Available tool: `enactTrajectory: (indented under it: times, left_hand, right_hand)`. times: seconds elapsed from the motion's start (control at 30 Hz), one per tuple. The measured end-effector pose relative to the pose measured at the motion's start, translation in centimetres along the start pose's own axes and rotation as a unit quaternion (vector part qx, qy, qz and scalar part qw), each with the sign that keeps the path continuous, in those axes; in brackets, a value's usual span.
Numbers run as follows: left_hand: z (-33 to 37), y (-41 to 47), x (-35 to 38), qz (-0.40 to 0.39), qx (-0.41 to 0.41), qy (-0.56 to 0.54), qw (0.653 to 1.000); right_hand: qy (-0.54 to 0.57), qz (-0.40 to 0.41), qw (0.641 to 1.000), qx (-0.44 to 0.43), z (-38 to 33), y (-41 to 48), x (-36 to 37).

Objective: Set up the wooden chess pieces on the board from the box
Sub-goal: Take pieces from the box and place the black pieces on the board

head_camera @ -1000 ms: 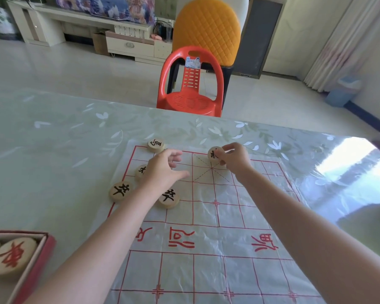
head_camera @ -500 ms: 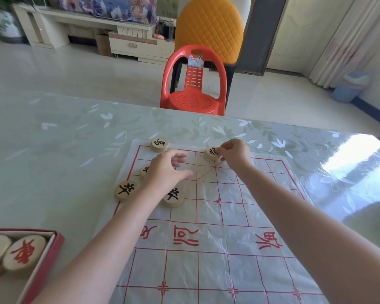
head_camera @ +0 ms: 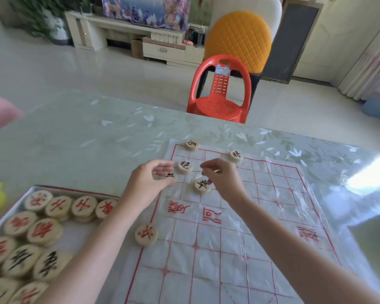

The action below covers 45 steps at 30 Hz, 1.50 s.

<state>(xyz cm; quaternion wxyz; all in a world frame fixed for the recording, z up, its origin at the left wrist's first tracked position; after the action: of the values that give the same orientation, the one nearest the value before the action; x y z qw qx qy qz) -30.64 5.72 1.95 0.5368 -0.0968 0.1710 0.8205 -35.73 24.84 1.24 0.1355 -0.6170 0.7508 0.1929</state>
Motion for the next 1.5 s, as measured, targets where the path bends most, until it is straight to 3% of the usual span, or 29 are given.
enactTrajectory:
  times: [0.33,0.47,0.6,0.8,1.03,1.17,1.3,1.5]
  left_hand:
    - [-5.1,-8.8,-16.0,0.084,-0.072,0.086,0.990]
    - [-5.7,-10.3,-17.0,0.079,-0.054,0.176,0.980]
    - [-5.8,-11.9,-17.8,0.044,-0.054,0.185,0.980]
    - [-6.5,-13.2,-19.2,0.011,0.010,0.290,0.957]
    - [-6.2,-12.6,-18.6,0.029,0.033,0.364,0.930]
    - [-5.6,-12.7,-18.9,0.066,0.055,0.355,0.931]
    - [-5.3,-12.9,-19.9,0.122,0.039,0.263,0.956]
    - [-5.4,-12.6,-20.4,0.150,-0.016,0.149,0.977]
  right_hand:
    - [-0.020,-0.137,0.990,-0.009,-4.8,-11.1,6.0]
    - [-0.031,-0.146,0.988,-0.025,-5.6,-13.6,7.3]
    - [-0.063,-0.183,0.979,-0.067,-7.4,-15.9,9.4]
    - [-0.122,-0.235,0.952,-0.156,-8.3,-19.5,12.2]
    - [-0.186,-0.294,0.920,-0.182,-7.7,-23.3,13.1]
    - [-0.252,-0.302,0.888,-0.238,-7.9,-24.9,13.6]
    - [-0.274,-0.302,0.876,-0.258,-8.1,-25.9,14.0]
    - [-0.172,-0.299,0.926,-0.154,-8.0,-25.9,13.6]
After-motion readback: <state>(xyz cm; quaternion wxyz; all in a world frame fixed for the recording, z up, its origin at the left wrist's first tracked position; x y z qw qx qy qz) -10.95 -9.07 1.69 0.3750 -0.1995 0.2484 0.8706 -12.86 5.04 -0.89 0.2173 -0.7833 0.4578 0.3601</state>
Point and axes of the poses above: each hand's wrist, its own y-axis towards the middle knuckle, its own x-axis out of the palm, z = x × y, the point moved 8 cm from there along y, towards the middle knuckle, and after that the axes turned 15 degrees about z, right-handed, at the moved point
